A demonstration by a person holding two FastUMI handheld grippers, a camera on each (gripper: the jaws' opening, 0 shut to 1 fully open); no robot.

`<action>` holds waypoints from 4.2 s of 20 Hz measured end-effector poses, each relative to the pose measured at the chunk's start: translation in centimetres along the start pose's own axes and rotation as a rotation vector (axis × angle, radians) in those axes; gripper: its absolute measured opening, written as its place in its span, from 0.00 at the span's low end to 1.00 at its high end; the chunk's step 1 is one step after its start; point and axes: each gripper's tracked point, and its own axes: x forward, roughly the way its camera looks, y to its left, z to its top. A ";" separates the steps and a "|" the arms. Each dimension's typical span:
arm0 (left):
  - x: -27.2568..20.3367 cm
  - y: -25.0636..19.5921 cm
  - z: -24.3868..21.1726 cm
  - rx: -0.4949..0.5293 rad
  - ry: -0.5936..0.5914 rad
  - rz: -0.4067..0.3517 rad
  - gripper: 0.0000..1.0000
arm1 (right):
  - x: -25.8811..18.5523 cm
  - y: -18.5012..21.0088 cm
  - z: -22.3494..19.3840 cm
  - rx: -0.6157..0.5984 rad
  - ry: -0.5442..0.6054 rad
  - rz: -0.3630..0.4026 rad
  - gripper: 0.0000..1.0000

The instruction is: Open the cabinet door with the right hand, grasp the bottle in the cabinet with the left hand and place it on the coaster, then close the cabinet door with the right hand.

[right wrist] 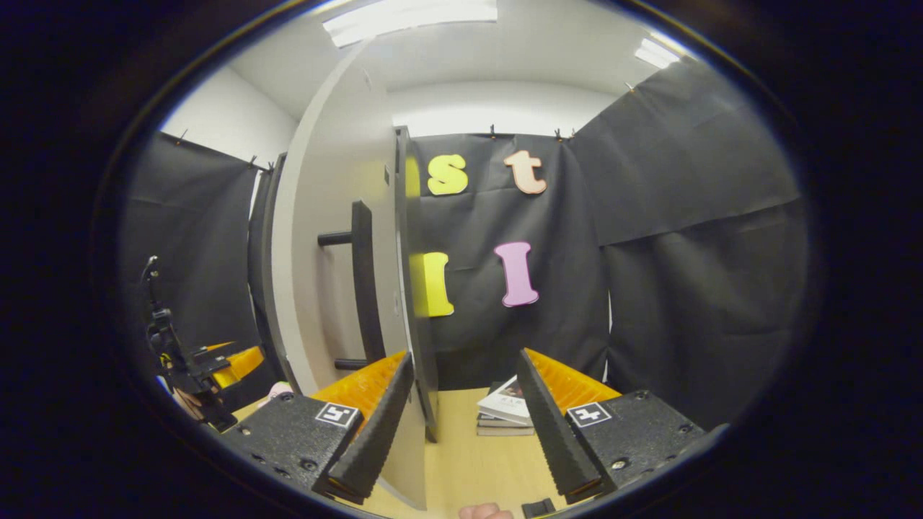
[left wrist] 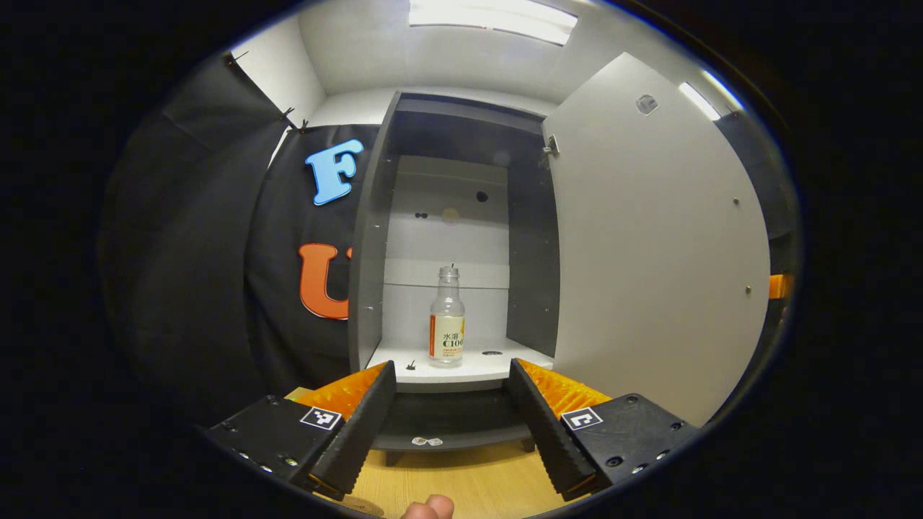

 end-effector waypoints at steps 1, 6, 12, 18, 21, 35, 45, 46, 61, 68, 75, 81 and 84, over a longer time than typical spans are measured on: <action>1.5 -0.1 0.4 -0.003 -0.001 -0.007 0.95 | 0.1 0.0 -0.1 0.003 0.005 0.004 0.90; 9.4 -0.3 2.6 -0.027 -0.003 -0.033 0.95 | 0.2 -0.2 -0.6 -0.012 0.017 -0.006 0.90; 16.5 1.7 2.1 0.072 0.008 0.031 0.95 | 0.1 -0.3 -1.1 0.001 0.028 0.005 0.90; 20.7 1.9 1.7 0.097 0.015 0.038 0.95 | 0.2 -1.2 -2.1 -0.003 0.060 -0.026 0.90; 22.3 2.1 1.4 0.090 0.027 0.038 0.95 | 0.4 -1.7 -2.5 0.003 0.070 -0.043 0.90; 25.1 3.1 1.8 0.085 0.021 0.051 0.46 | 0.8 -2.7 -2.8 0.018 0.074 -0.083 0.91; 19.4 4.8 4.5 0.043 -0.024 0.052 0.43 | 0.2 -1.8 -2.4 -0.007 0.058 -0.056 0.90; 18.2 5.4 4.8 0.046 -0.033 0.069 0.43 | 0.2 -1.8 -2.4 -0.017 0.054 -0.057 0.90; 0.0 15.6 -8.2 0.156 0.017 0.376 0.43 | 0.1 -0.5 -0.6 -0.014 0.014 -0.033 0.90; -4.3 16.7 -17.5 0.164 0.084 0.473 0.43 | 0.2 -0.8 -1.0 0.013 0.026 -0.046 0.90; -7.0 15.8 -23.0 0.179 0.098 0.487 0.42 | -0.4 -1.9 -0.5 0.028 0.013 -0.115 0.90; -7.3 16.3 -24.9 0.143 0.107 0.477 0.42 | -0.6 -1.9 0.8 0.015 -0.001 -0.147 0.90; -7.7 16.5 -25.1 0.147 0.088 0.475 0.42 | -0.5 -1.4 1.0 0.007 -0.005 -0.149 0.90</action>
